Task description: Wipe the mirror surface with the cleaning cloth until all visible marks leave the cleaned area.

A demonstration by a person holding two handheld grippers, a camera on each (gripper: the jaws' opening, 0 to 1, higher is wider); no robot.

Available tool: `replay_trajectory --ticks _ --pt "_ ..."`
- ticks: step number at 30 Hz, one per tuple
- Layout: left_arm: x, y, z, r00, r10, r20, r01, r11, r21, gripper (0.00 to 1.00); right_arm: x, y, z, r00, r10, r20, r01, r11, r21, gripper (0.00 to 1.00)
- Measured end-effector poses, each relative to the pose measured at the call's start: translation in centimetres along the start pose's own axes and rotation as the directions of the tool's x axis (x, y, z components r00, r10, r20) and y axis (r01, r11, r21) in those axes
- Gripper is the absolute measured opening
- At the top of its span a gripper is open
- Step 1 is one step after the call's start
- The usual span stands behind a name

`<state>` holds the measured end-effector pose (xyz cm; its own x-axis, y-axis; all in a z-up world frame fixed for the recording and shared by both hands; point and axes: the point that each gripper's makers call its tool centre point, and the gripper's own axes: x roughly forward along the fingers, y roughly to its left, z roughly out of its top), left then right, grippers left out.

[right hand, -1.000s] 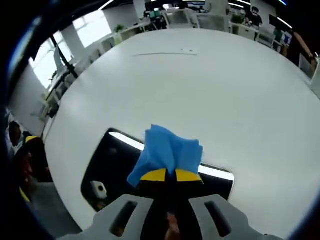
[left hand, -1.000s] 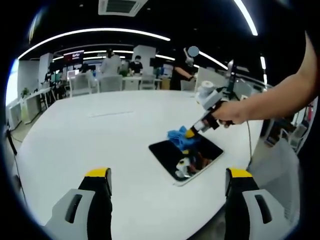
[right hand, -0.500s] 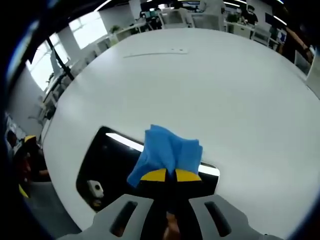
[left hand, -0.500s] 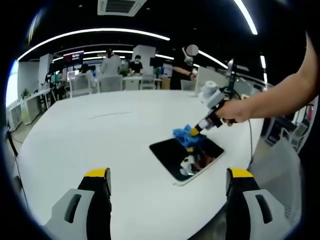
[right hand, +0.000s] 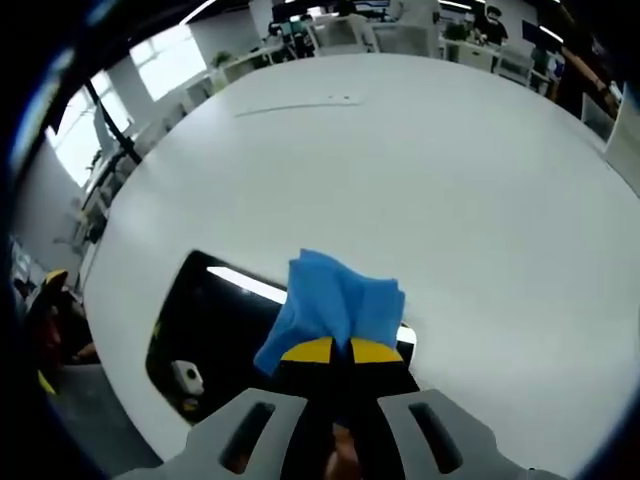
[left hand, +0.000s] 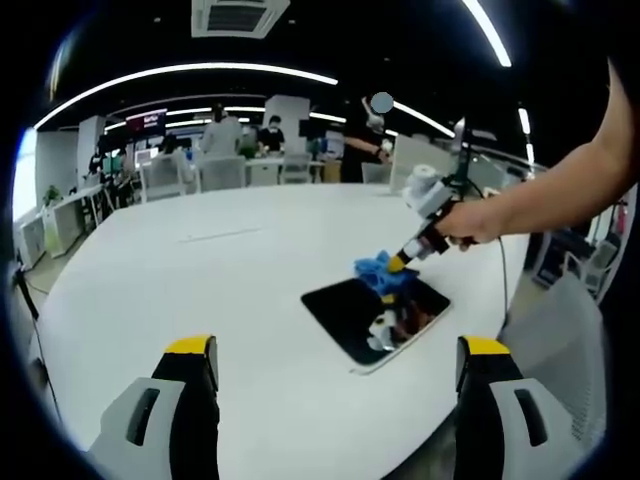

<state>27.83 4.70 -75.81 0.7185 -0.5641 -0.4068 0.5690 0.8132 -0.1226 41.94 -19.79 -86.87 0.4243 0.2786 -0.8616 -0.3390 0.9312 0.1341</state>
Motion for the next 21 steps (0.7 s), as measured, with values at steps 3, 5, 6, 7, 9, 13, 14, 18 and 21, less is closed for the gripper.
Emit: replay_trajectory --ticks 3,5,6,7,9,13,14,18,21 --pt "0.0 0.1 0.0 1.0 0.001 0.002 -0.001 1.0 0.0 0.99 0.0 -0.1 0.0 1.0 0.0 -0.001 0.0 1.0 0.0 0.0" --pt "0.0 0.1 0.0 1.0 0.002 0.002 -0.002 1.0 -0.001 0.99 0.1 -0.1 0.0 1.0 -0.001 0.0 0.001 1.0 0.002 0.0" --pt "0.0 0.1 0.0 1.0 0.002 0.004 -0.002 1.0 -0.001 0.99 0.0 0.0 0.0 1.0 -0.004 0.001 0.004 1.0 0.005 0.0" --pt "0.0 0.1 0.0 1.0 0.003 0.004 -0.003 1.0 -0.002 0.99 0.0 0.0 0.0 1.0 -0.007 0.002 0.007 1.0 0.006 0.0" --pt "0.0 0.1 0.1 1.0 0.005 0.007 -0.005 1.0 -0.003 0.99 0.1 0.0 0.0 1.0 -0.014 0.007 0.014 1.0 0.006 0.0" --pt "0.0 0.1 0.2 1.0 0.005 0.01 -0.005 1.0 -0.006 0.99 -0.1 0.1 -0.5 1.0 -0.012 0.016 0.012 1.0 0.002 0.0" --pt "0.0 0.1 0.2 1.0 0.005 0.01 -0.005 1.0 -0.007 0.99 -0.2 0.2 -0.7 1.0 -0.012 0.016 0.012 1.0 0.006 0.0" --pt "0.0 0.2 0.2 1.0 0.006 0.012 -0.006 1.0 -0.009 0.99 -0.6 0.7 -1.3 1.0 -0.014 0.025 0.015 1.0 -0.008 0.0" --pt "0.0 0.1 0.1 1.0 0.002 0.009 -0.002 1.0 -0.01 0.99 -0.8 0.9 -1.6 0.999 -0.009 0.033 0.009 1.0 0.011 0.0"
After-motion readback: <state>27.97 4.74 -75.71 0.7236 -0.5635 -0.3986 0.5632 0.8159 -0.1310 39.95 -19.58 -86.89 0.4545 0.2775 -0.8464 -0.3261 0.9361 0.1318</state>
